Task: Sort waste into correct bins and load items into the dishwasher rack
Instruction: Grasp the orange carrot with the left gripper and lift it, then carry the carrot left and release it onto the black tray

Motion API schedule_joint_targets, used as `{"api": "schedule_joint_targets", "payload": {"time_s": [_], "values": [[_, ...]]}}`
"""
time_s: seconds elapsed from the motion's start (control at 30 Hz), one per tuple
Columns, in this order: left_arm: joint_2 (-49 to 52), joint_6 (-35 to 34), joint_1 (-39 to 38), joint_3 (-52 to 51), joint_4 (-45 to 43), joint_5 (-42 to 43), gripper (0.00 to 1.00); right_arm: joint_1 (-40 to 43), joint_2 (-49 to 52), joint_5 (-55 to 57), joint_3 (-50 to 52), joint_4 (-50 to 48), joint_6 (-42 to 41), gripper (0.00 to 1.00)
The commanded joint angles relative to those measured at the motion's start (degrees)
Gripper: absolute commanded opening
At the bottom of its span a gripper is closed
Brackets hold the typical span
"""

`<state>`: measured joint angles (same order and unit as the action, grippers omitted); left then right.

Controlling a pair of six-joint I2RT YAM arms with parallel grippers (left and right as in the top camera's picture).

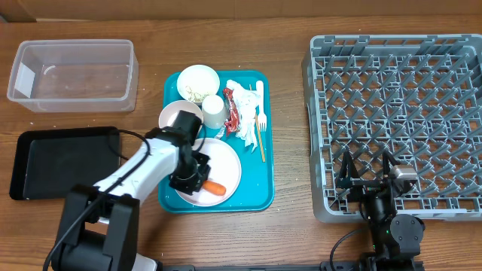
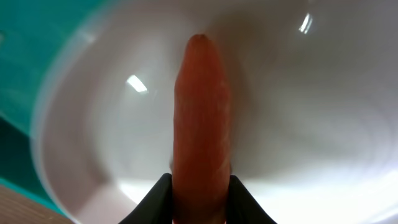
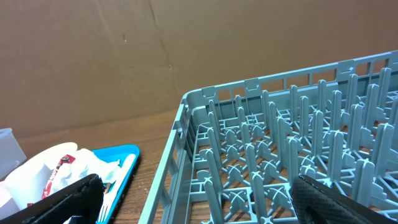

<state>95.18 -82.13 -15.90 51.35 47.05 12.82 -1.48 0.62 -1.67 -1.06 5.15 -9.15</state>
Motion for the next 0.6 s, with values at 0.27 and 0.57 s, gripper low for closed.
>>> {"api": "schedule_joint_targets", "payload": {"time_s": [0.27,0.57], "values": [[0.5,21.3,11.8,8.2,2.9,8.1,0.04,0.2,-0.5,0.1,0.6,-0.4,0.2,1.0],[0.5,27.7,18.7,28.5,21.1,-1.7,0.04,0.2,-0.5,0.1,0.6,-0.4,0.2,1.0]]}}
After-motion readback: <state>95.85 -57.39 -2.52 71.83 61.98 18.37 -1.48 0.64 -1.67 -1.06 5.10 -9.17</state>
